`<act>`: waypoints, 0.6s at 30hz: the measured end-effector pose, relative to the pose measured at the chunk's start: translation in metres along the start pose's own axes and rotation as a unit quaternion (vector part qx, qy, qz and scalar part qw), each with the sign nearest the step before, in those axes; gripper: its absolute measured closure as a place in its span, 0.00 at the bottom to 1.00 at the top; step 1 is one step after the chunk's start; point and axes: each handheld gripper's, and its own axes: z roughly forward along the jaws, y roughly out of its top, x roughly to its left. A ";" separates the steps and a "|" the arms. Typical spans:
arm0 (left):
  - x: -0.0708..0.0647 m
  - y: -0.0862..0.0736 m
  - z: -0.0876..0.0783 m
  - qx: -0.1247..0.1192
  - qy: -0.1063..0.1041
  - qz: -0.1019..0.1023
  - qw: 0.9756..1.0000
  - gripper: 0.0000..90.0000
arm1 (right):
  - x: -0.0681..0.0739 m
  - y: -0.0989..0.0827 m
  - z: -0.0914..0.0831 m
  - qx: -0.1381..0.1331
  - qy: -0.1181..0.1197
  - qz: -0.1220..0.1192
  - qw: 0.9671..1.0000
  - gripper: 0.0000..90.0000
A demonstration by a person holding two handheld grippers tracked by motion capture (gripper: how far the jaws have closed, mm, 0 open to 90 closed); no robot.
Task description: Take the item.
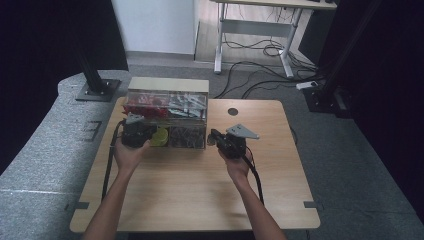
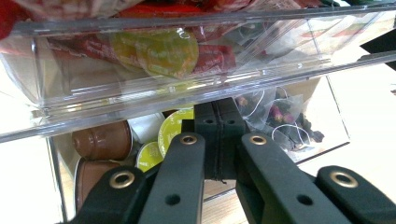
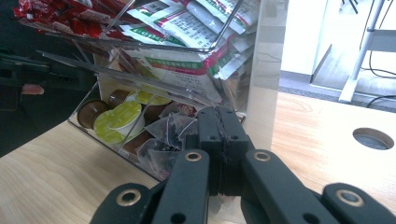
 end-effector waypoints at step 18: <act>-0.001 -0.001 0.001 0.002 -0.002 0.000 1.000 1.00 | -0.014 0.000 -0.010 -0.005 -0.015 0.007 1.000 0.99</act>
